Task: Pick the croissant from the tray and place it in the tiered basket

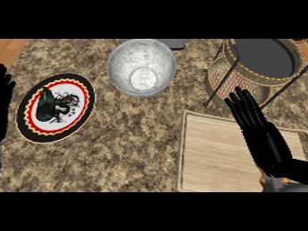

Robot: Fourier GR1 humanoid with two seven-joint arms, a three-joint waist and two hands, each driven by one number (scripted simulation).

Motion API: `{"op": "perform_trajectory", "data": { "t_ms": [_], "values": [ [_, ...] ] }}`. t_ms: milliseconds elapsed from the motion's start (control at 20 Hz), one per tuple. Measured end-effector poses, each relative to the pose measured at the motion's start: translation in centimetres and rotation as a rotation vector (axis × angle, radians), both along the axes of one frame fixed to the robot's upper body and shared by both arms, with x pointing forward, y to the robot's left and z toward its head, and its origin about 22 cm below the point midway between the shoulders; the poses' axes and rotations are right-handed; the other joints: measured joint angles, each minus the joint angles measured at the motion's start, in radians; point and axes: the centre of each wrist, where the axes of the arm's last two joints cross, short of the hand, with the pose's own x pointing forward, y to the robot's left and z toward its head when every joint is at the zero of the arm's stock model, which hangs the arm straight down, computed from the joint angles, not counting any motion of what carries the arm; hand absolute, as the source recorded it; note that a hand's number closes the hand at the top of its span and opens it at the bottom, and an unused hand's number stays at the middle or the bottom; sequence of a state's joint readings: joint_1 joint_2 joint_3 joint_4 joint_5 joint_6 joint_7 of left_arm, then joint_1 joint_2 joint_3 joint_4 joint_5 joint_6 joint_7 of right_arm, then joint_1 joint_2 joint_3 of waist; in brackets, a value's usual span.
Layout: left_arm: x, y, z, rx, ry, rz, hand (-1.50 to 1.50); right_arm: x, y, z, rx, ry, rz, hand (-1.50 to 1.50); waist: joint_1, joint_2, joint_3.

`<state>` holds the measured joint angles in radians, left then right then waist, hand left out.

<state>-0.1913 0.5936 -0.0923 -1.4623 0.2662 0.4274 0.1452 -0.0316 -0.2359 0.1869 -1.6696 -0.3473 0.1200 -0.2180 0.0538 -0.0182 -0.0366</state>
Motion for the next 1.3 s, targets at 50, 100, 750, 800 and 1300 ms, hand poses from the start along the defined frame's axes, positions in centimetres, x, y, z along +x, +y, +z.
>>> {"op": "perform_trajectory", "data": {
  "t_ms": [50,100,750,800,1300],
  "values": [
    [-0.3,-0.1,-0.3,-0.012,-0.001,-0.013,0.00,0.2,0.3,0.0,-0.018,0.004,0.004,-1.50,-0.007,0.004,0.008],
    [-0.5,-0.5,-0.7,-0.026,-0.001,-0.038,0.00,0.4,0.6,0.1,-0.035,0.018,0.005,-1.50,-0.015,0.007,0.014],
    [-2.4,-9.0,-8.6,-0.189,0.046,-0.496,0.00,-0.6,-0.3,-1.7,-0.268,0.102,-0.134,-1.50,-0.062,0.019,0.035],
    [-2.5,-9.3,-8.9,-0.196,0.048,-0.500,0.00,-0.9,-0.9,-1.0,-0.299,0.075,-0.138,-1.50,-0.064,0.018,0.035],
    [-2.5,-9.2,-9.3,-0.207,0.063,-0.505,0.00,-2.3,-7.0,8.6,-1.037,0.026,-0.117,-1.50,-0.083,0.009,0.029]
  ]
}}
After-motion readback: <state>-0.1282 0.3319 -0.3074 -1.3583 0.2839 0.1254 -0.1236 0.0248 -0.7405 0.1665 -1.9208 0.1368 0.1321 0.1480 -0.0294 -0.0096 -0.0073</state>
